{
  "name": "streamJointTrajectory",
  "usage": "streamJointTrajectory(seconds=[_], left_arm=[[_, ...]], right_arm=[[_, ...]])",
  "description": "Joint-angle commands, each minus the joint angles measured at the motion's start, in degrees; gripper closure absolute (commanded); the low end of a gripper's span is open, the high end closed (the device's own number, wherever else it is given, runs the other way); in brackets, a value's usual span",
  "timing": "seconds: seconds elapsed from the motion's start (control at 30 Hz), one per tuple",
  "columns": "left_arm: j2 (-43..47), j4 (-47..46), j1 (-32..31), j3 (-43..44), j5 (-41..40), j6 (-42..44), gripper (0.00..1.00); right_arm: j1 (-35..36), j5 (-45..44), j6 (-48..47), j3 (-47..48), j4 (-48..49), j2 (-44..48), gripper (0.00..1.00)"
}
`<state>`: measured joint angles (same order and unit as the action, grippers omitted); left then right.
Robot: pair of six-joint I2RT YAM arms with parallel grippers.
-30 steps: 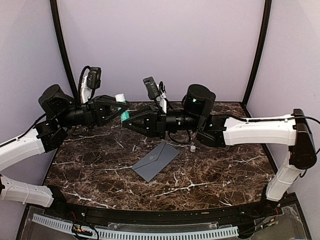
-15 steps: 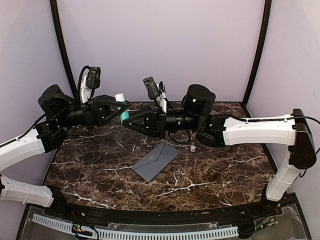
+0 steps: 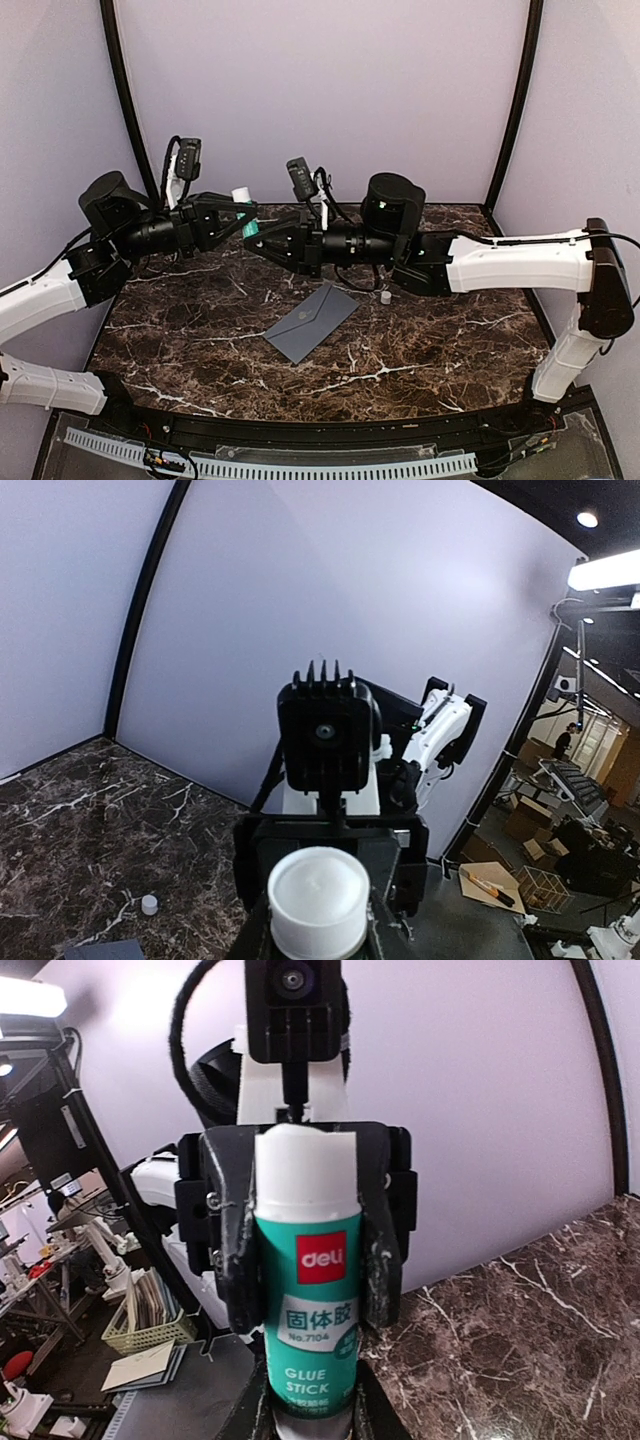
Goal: Place the letter into the envelope and seal it
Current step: Screw the solid glue.
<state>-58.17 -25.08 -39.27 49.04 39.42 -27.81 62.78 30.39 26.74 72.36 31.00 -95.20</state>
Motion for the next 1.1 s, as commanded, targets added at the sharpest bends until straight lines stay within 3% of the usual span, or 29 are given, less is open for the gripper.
streamJointTrajectory(seconds=[0.0,0.47,0.7,0.83,0.93,1.07], left_arm=[[0.57,8.7,0.12,-0.24,-11.88,7.37,1.0],[-2.73,18.56,-6.28,1.84,-35.38,13.11,1.0],[-3.82,18.89,-6.44,1.76,-40.73,8.9,1.0],[-4.18,18.58,-6.44,1.81,-40.3,7.09,1.0],[-4.26,18.7,-6.39,2.94,-39.65,6.03,1.0],[-3.95,17.69,-5.81,4.38,-35.18,4.43,1.0]], right_arm=[[2.86,-9.84,-2.83,3.22,-3.43,0.63,0.93],[8.66,-41.07,-5.38,24.04,-24.65,-11.51,0.95],[10.99,-51.86,-7.22,32.37,-30.8,-16.15,0.94],[11.27,-52.28,-8.24,31.06,-30.36,-14.96,0.94],[11.3,-49.46,-9.87,25.86,-26.76,-11.25,0.81],[10.68,-43.41,-12.12,16.84,-20.58,-4.57,0.54]])
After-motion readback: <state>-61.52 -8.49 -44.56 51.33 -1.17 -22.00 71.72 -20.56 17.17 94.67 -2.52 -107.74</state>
